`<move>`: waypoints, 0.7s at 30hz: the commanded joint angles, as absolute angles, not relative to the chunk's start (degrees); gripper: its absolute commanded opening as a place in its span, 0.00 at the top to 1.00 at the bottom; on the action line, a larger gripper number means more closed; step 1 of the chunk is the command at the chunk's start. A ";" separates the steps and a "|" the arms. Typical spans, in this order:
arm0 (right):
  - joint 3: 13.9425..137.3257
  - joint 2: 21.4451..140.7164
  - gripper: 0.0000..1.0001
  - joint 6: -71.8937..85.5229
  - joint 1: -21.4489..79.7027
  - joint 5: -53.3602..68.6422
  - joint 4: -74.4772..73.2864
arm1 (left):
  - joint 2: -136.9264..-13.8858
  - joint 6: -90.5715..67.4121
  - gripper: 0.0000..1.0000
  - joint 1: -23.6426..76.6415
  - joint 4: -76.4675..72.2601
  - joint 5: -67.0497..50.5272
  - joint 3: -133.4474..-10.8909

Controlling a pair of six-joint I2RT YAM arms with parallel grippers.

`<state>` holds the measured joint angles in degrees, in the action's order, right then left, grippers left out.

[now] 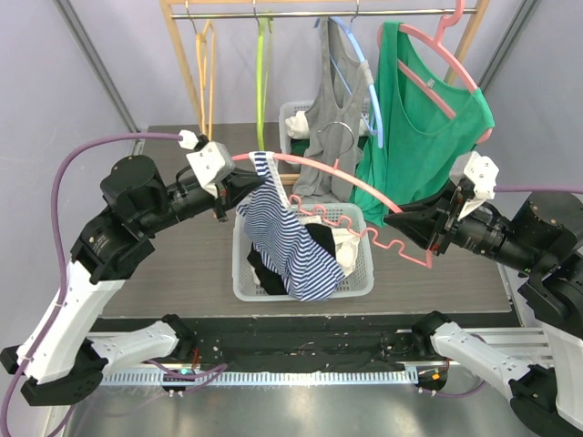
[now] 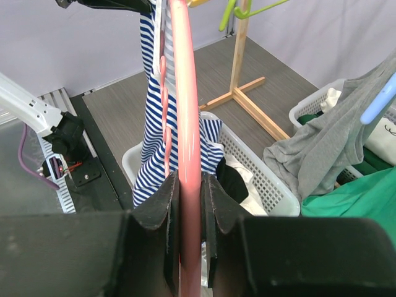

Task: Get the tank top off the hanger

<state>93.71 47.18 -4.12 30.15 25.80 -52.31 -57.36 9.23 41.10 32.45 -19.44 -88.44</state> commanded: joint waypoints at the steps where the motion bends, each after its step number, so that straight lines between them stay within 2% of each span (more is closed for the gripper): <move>1: 93.17 45.62 0.99 -3.16 30.06 23.91 -47.28 | -57.56 10.10 1.00 40.43 28.74 -18.29 -91.92; 8: 92.20 41.32 0.99 -2.81 30.06 20.83 -51.23 | -60.46 16.08 1.00 39.20 28.56 -9.15 -103.79; 21: 97.20 30.41 0.99 -1.50 30.58 10.99 -61.08 | -67.67 12.66 1.00 38.23 25.05 -5.36 -111.18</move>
<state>93.65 32.84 -2.85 30.15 16.14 -58.87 -65.14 13.69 38.85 30.68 -8.19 -108.16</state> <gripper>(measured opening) 0.199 0.014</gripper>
